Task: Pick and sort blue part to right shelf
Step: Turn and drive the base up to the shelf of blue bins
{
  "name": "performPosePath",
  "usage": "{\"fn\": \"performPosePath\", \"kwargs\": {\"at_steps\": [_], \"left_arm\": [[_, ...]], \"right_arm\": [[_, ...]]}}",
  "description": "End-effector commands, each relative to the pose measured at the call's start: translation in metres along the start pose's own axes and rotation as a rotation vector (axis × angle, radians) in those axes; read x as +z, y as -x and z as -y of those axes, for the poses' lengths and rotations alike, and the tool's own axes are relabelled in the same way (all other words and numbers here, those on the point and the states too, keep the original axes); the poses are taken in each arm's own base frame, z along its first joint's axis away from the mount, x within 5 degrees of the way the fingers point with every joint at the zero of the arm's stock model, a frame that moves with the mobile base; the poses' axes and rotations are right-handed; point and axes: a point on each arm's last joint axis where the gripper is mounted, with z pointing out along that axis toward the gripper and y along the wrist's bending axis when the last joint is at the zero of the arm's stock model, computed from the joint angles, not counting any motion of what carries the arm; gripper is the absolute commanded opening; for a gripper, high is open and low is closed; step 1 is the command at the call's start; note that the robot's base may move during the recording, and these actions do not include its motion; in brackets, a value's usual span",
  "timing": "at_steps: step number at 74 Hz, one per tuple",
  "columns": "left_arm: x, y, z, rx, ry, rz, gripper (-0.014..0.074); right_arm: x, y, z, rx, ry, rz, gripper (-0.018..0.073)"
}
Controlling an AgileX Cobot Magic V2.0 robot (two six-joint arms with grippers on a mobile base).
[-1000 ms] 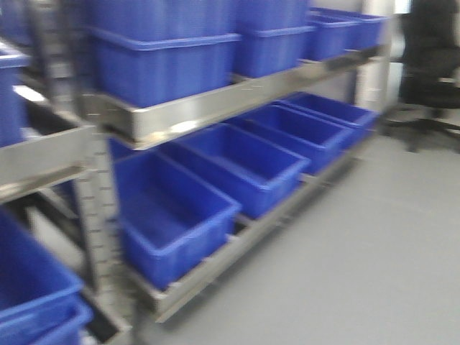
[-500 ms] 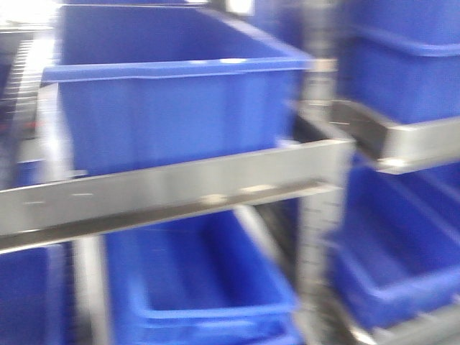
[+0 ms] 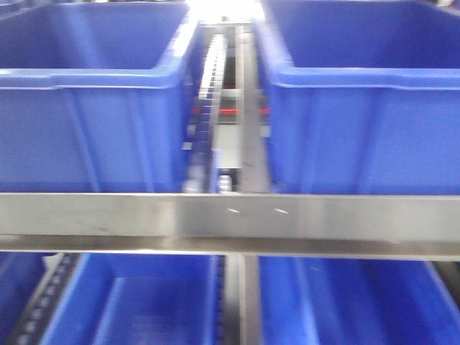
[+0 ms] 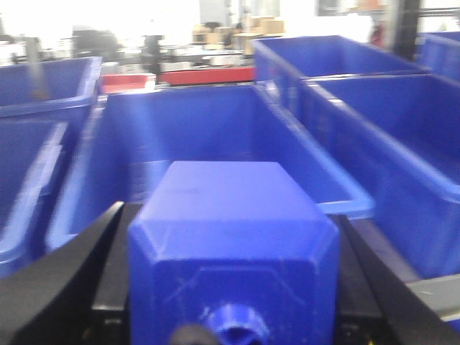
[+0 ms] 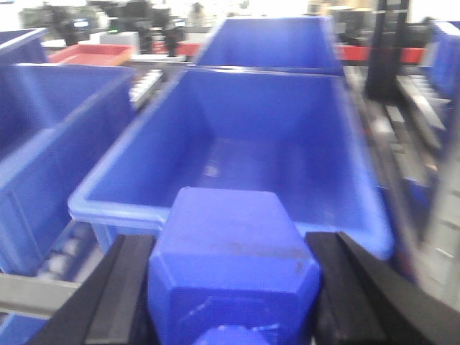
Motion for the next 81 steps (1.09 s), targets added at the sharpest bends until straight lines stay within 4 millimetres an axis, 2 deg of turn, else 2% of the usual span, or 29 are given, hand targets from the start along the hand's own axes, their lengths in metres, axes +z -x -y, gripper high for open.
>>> {"fn": "performPosePath", "kwargs": {"at_steps": [1,22,81], "left_arm": [[-0.0086,0.0165,0.0001,-0.007,0.005,0.133,0.0312],[-0.0085,0.0165,0.0003,-0.004,0.055,0.133,0.0312],[-0.0085,0.0165,0.0003,-0.004,0.055,0.133,0.0312]], "right_arm": [[-0.0072,0.0155,-0.0004,-0.016,0.01,0.13,0.0277],[-0.0072,0.0155,-0.0004,-0.016,0.01,0.13,0.0277],[-0.0072,0.0155,-0.0004,-0.016,0.01,0.13,0.0277]]}}
